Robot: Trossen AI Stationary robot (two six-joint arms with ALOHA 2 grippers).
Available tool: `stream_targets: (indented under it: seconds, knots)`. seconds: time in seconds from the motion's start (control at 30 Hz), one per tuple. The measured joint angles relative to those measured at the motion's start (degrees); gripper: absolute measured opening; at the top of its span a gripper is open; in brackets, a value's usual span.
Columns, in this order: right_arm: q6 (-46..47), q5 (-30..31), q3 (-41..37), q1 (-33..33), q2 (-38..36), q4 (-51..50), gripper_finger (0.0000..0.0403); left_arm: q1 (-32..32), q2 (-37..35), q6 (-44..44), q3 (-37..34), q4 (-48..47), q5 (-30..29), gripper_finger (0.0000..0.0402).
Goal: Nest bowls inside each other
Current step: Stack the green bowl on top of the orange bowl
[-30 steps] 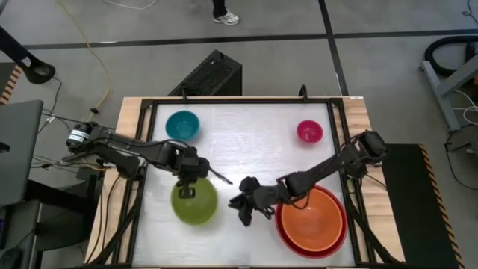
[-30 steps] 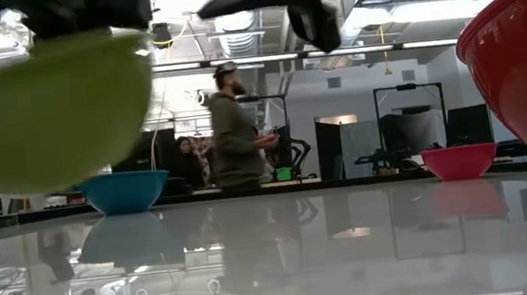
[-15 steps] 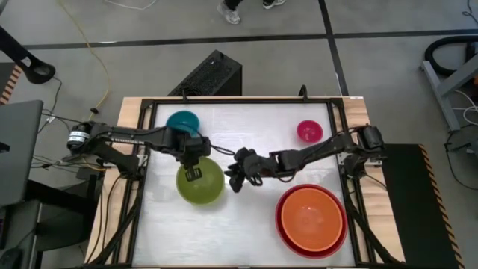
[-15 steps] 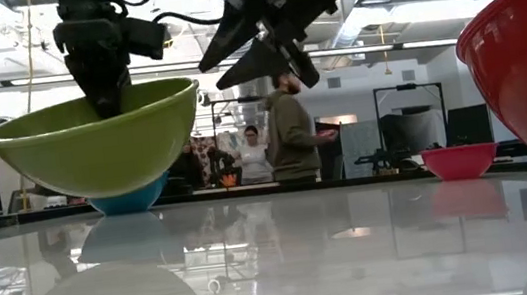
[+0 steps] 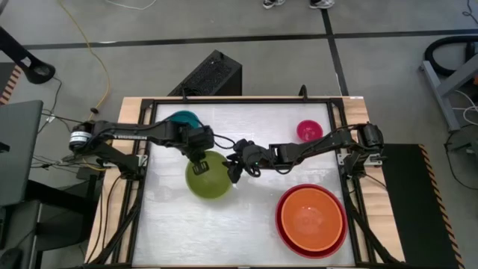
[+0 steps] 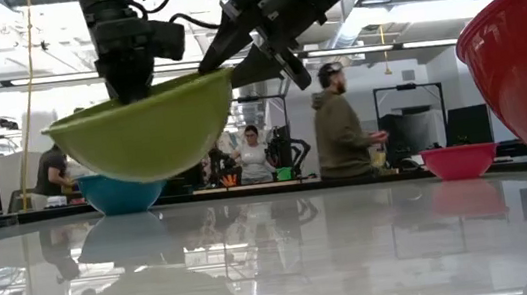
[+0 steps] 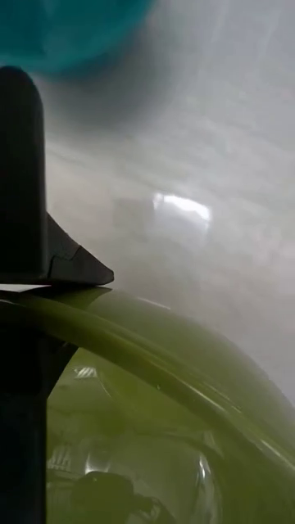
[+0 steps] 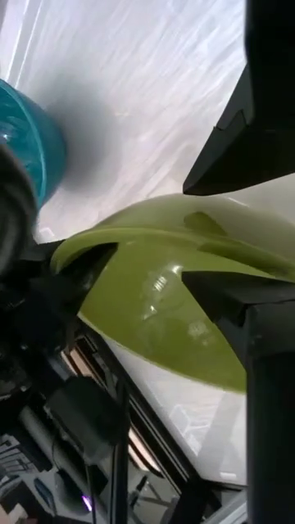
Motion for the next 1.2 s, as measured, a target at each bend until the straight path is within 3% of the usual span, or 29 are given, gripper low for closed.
stream_targets:
  seconds: [0.2, 0.5, 0.73, 0.9, 1.03, 1.2]
  knots:
    - [1.7, 1.1, 0.0, 0.0, 0.0, -3.3, 0.0153, 0.2, 2.7, 0.9, 3.0, -0.3, 0.6, 0.0]
    - [4.3, 1.6, 0.1, -0.8, -0.1, -9.3, 0.002, 0.2, 5.5, 0.0, 8.0, -1.5, -0.8, 0.0006]
    - [4.0, -0.1, 0.1, -1.5, -1.6, -13.5, 0.0019, 0.0, 4.5, 8.4, 8.6, -2.9, -5.4, 0.0072]
    - [5.0, -1.7, 0.1, -1.7, -5.8, -21.4, 0.0019, 0.0, -0.3, 10.9, 8.5, -3.1, -4.7, 0.0116]
    - [6.2, -3.6, -0.3, -0.5, -10.1, -30.8, 0.0019, 0.4, -6.4, 11.8, 7.6, -4.9, -7.2, 0.013]
    - [11.1, -2.6, -0.1, 3.0, -18.7, -40.6, 0.0019, -0.3, -15.3, 9.4, 0.5, 2.2, -6.1, 0.0132]
